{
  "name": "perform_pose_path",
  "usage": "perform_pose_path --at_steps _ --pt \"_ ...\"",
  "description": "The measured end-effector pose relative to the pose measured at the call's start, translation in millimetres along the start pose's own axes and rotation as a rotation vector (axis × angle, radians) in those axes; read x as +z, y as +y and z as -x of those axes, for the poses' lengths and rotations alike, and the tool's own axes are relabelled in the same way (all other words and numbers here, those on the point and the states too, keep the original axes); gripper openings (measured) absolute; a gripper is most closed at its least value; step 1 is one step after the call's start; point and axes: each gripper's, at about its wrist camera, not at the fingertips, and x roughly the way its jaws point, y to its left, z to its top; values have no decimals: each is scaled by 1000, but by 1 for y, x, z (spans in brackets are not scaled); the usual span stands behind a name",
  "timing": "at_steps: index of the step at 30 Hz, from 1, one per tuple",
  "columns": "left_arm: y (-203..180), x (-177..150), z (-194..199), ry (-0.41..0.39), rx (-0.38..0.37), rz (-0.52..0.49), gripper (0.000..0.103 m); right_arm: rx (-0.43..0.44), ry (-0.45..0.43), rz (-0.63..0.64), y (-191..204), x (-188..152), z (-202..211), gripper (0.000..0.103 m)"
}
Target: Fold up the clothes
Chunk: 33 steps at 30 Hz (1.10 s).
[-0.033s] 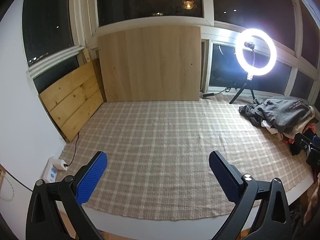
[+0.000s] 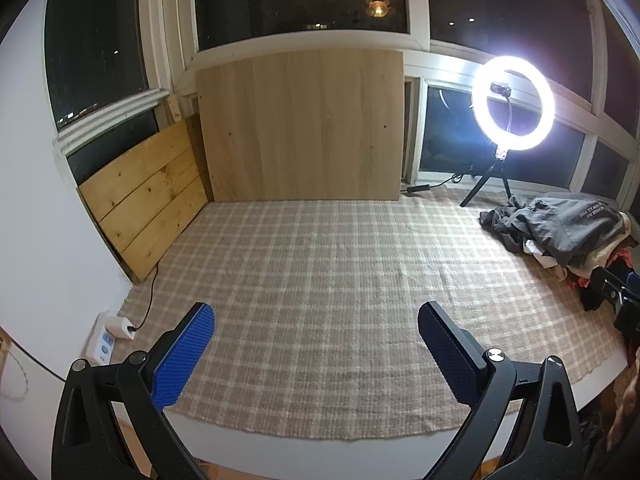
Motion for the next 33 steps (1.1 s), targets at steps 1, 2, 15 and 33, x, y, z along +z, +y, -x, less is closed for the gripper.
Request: perform_pose_path --at_steps 1,2,15,33 --pt "0 0 1 -4 4 -4 102 0 2 -1 0 0 0 103" --pt "1 0 3 -9 11 -11 102 1 3 -3 0 0 -1 103" --pt "9 4 -8 22 3 8 102 14 9 -1 4 -2 -6 103" --pt "3 7 -16 12 -23 -12 102 14 -5 -33 0 1 -20 103"
